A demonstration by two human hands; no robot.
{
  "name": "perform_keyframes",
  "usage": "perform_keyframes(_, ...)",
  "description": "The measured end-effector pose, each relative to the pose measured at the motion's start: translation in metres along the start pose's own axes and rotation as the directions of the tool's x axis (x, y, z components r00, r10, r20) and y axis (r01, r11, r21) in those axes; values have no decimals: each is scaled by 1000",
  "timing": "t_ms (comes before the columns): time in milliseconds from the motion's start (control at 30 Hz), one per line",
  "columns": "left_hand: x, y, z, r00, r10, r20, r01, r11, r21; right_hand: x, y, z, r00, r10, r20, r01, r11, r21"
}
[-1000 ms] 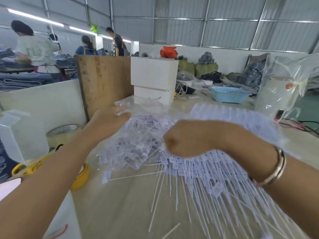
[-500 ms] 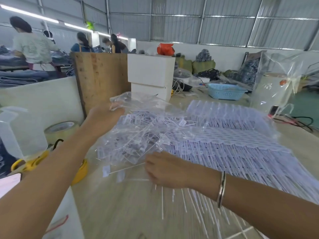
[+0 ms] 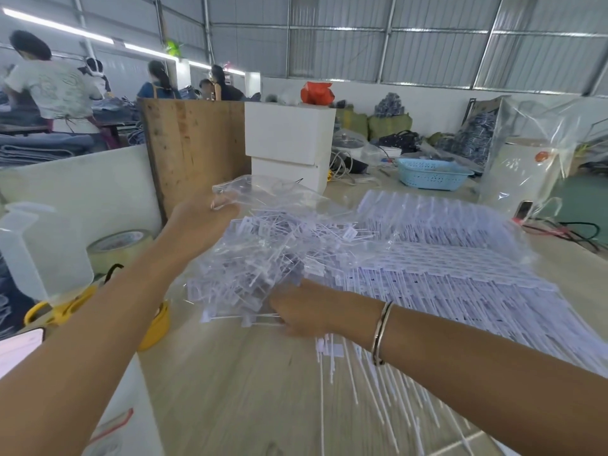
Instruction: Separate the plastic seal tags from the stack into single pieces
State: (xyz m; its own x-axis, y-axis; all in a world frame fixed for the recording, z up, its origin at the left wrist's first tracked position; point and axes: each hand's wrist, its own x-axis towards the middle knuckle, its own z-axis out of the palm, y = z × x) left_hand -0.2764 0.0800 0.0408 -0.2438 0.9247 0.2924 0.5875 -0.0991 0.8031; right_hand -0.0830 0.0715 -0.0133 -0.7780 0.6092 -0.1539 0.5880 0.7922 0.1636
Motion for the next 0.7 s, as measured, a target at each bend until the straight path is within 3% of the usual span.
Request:
perform_keyframes(100, 3, -1, -2, 998, -17, -54, 17, 1000, -2, -6, 9, -17, 996, 76, -45, -72, 995, 71)
perform_keyframes(200, 4, 0, -4, 998, -17, -66, 17, 1000, 3, -21, 25, -33, 1000, 21, -23, -19, 996, 88)
perform_keyframes(300, 3, 1, -5, 999, -9, -53, 9, 1000, 8, -44, 37, -31, 981, -31, 190, 7, 992, 127)
perform_keyframes(367, 2, 1, -4, 999, 4, -40, -4, 1000, 8, -53, 37, -18, 947, -28, 319, 29, 1000, 1)
perform_keyframes(433, 0, 3, -3, 999, 21, -29, -21, 1000, 1, -56, 31, -5, 959, -48, 278, 82, 990, -110)
perform_keyframes(533, -1, 5, -1, 999, 23, -28, -23, 1000, -4, -51, 16, 5, 986, -133, 104, 149, 976, -161)
perform_keyframes(700, -1, 6, -1, 999, 22, -29, -22, 1000, -6, -33, 1, 2, 965, -260, -22, 246, 937, -250)
